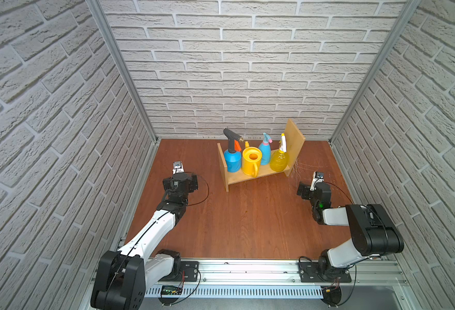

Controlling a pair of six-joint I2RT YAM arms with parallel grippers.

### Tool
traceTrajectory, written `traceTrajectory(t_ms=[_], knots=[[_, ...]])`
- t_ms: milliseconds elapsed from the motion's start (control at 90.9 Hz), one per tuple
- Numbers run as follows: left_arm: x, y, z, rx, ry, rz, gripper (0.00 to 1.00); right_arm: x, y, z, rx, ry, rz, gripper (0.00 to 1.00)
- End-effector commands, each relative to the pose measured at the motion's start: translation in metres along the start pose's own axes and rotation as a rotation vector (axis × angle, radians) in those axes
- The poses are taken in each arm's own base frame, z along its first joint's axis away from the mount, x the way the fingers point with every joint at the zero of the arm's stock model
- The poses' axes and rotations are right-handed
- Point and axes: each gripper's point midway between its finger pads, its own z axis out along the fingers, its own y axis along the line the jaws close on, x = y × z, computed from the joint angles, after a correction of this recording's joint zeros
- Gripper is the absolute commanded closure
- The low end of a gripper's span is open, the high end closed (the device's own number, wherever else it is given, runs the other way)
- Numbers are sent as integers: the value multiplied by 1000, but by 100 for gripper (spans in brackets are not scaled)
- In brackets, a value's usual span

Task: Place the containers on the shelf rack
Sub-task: Reset both arms

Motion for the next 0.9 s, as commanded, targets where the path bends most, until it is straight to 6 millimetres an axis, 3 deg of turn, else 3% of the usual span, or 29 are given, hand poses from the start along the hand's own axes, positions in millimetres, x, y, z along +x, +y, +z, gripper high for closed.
traceTrajectory(t_ms=[0, 154, 220, 297, 374, 473, 891], knots=[[11, -2, 9, 47, -20, 54, 2, -35, -1, 0, 17, -119, 6, 1], [35, 9, 28, 34, -17, 35, 2, -31, -2, -1, 22, -92, 4, 1], [39, 9, 40, 54, -38, 20, 2, -32, -1, -1, 19, -101, 3, 1], [29, -1, 51, 113, -94, 48, 2, -32, -2, -1, 22, -102, 4, 1], [38, -2, 64, 142, -90, 45, 2, -32, -1, -1, 24, -96, -5, 1], [56, 10, 68, 195, -101, -57, 2, -32, 0, -1, 25, -95, -11, 1], [51, 10, 76, 140, -61, -25, 2, -33, 1, -1, 23, -103, -8, 1]])
